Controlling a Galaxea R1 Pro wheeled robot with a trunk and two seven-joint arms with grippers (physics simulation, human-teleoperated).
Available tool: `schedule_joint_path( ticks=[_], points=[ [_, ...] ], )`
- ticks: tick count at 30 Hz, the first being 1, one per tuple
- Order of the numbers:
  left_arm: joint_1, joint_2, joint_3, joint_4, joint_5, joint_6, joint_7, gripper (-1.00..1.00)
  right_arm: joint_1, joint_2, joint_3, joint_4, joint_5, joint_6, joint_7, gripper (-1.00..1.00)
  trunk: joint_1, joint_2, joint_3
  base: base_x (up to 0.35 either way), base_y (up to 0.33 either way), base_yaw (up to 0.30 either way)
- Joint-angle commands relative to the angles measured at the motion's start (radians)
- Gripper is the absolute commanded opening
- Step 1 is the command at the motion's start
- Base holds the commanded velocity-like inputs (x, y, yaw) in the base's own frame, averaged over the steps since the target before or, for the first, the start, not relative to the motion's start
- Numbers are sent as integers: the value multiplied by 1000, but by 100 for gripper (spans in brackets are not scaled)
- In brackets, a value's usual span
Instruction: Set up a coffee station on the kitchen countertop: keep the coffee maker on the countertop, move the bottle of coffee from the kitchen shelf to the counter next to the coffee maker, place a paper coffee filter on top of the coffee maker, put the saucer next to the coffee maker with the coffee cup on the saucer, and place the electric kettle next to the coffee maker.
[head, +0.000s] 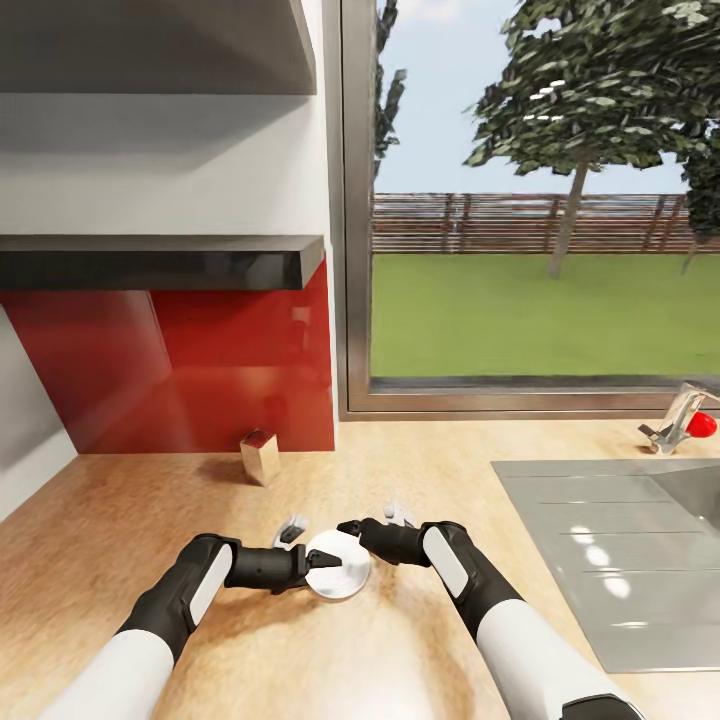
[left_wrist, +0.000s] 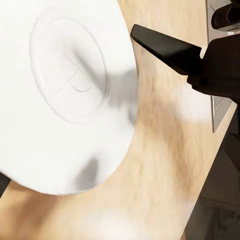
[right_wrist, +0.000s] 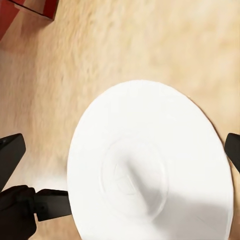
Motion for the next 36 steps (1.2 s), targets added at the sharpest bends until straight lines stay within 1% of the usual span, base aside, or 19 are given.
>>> schedule_joint_path(
  ticks=[1,10,15,18,24,36],
  points=[
    [-1,1,-2,0,-3,2,-1,100,-1,0,0,-1,2,3,2,100,1,-2,-2,0,0,0],
    [-1,1,-2,0,-3,2,-1,100,-1,0,-2,21,1,2,-1,100,1,-2,-2,0,0,0],
    [-1,1,-2,0,-3,2,-1,100,-1,0,-2,23,2,-16,-2,100,1,-2,-2,0,0,0],
    [-1,-1,-2,0,-2,2,-1,100,-1,0,-2,24,2,-18,-2,100,1,-2,-2,0,0,0],
    [-1,-14,-2,0,-2,2,-1,100,-1,0,-2,24,3,-18,-2,100,1,-2,-2,0,0,0],
    [-1,-16,-2,0,0,4,-2,100,-1,0,-2,24,3,-18,-2,100,1,-2,-2,0,0,0]
  ],
)
